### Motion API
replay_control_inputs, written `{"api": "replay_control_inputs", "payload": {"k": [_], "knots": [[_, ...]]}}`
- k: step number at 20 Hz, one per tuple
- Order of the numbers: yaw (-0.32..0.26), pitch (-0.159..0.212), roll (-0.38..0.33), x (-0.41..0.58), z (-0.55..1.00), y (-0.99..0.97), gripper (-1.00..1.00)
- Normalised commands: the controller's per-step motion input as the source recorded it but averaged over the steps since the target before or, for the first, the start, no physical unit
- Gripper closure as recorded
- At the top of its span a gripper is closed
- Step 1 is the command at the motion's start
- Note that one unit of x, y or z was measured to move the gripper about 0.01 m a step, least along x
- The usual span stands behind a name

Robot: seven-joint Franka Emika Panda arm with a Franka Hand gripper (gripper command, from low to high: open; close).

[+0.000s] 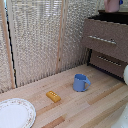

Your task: Propose to navigate your clamp on the clench of the first drawer. Use gentle force to register to the cabinet. Send posterior your swing mandate till over it lurks, a cup of pink essence. Fortify your grip after aiming concentric with the pink cup’s periphery. Manoeuvre the pink towards the cabinet's top. Drop your compression till the cup is resting inside.

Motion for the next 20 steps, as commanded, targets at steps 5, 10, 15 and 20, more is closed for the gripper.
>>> {"api": "replay_control_inputs", "payload": {"k": [5, 10, 15, 20], "knots": [[-0.016, 0.064, 0.000, 0.000, -0.42, -0.31, 1.00], [-0.002, 0.011, 0.004, 0.000, 0.42, -0.09, -1.00], [-0.004, 0.060, 0.091, 0.001, 0.86, 0.09, -1.00], [-0.086, 0.042, 0.062, 0.010, 0.79, 0.27, -1.00]]}}
